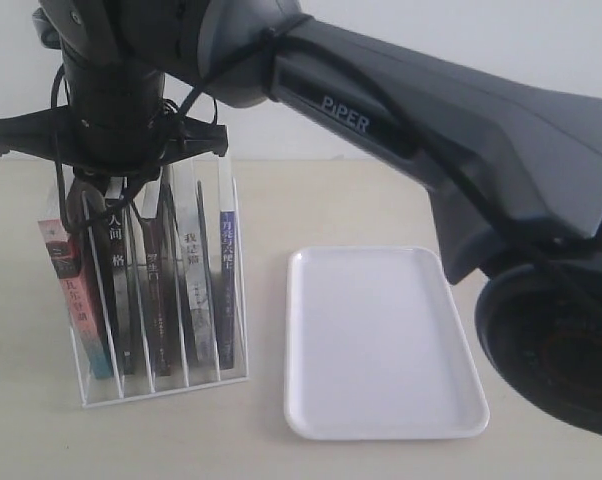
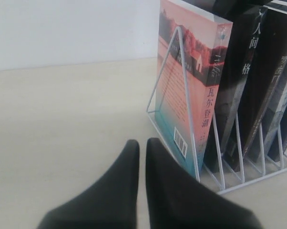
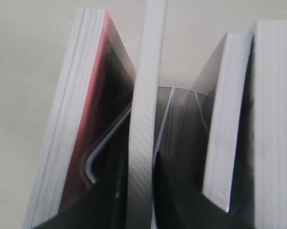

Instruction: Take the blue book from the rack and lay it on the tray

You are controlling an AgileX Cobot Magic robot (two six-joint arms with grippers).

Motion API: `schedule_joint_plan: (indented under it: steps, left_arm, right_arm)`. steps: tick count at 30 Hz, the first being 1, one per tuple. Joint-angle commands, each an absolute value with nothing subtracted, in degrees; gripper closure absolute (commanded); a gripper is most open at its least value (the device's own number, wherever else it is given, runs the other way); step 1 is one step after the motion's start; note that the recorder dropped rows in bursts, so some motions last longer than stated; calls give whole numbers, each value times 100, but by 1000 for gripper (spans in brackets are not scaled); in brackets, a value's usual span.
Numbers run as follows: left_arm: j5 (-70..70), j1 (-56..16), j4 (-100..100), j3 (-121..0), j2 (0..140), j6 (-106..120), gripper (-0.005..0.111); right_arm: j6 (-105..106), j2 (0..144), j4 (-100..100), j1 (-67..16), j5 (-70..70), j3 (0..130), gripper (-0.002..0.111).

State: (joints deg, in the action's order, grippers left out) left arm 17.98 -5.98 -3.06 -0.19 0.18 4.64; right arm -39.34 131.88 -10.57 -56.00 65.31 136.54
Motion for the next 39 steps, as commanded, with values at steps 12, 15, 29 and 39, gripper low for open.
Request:
schedule_joint_plan:
  steps: [12,15,29,39]
  left_arm:
    - [1802,-578,-306,0,0,426,102]
    - [1802,-578,-306,0,0,426,102]
    - [1802,-578,-306,0,0,426,102]
    - [1802,-578,-306,0,0,426,102]
  right_arm:
    - [-3888,13096,-937,-5601,6323,13722,69]
    - [-3888,13087,-902,-5601,6447,13722,69]
    - [-3888,13087,-1152,-5777,6762,13722,92]
    - [-3926,13053,-1179,-5777,6685,13722,104]
